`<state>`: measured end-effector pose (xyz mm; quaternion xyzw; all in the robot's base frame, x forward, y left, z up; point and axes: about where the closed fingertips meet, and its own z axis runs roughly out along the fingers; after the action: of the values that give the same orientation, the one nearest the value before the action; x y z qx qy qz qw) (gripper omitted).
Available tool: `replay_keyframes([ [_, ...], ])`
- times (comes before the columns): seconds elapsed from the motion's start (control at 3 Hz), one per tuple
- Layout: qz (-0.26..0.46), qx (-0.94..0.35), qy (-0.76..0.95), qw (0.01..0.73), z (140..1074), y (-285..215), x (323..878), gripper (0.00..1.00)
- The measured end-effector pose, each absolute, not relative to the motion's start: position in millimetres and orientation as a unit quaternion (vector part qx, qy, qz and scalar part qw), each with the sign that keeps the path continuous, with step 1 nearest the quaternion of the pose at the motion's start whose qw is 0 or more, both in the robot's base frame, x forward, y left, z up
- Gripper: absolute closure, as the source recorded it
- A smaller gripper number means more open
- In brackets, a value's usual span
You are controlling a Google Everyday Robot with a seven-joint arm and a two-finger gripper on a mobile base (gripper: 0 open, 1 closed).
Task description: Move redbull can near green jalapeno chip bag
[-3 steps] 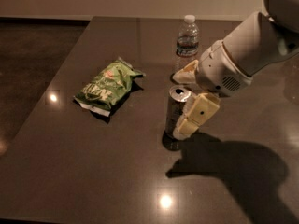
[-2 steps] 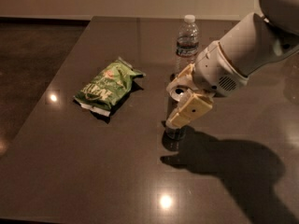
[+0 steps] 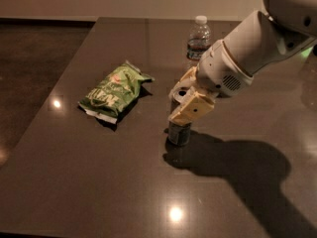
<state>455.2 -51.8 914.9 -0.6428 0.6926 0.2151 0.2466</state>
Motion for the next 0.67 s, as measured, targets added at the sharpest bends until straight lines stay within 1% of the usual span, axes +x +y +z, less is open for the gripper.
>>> replay_keyframes([
  [0.33, 0.239, -0.652, 0.671, 0.258, 926.6, -20.4, 470.0, 1.0],
  [0.67, 0.251, -0.661, 0.656, 0.266, 935.0, -0.5, 476.5, 1.0],
])
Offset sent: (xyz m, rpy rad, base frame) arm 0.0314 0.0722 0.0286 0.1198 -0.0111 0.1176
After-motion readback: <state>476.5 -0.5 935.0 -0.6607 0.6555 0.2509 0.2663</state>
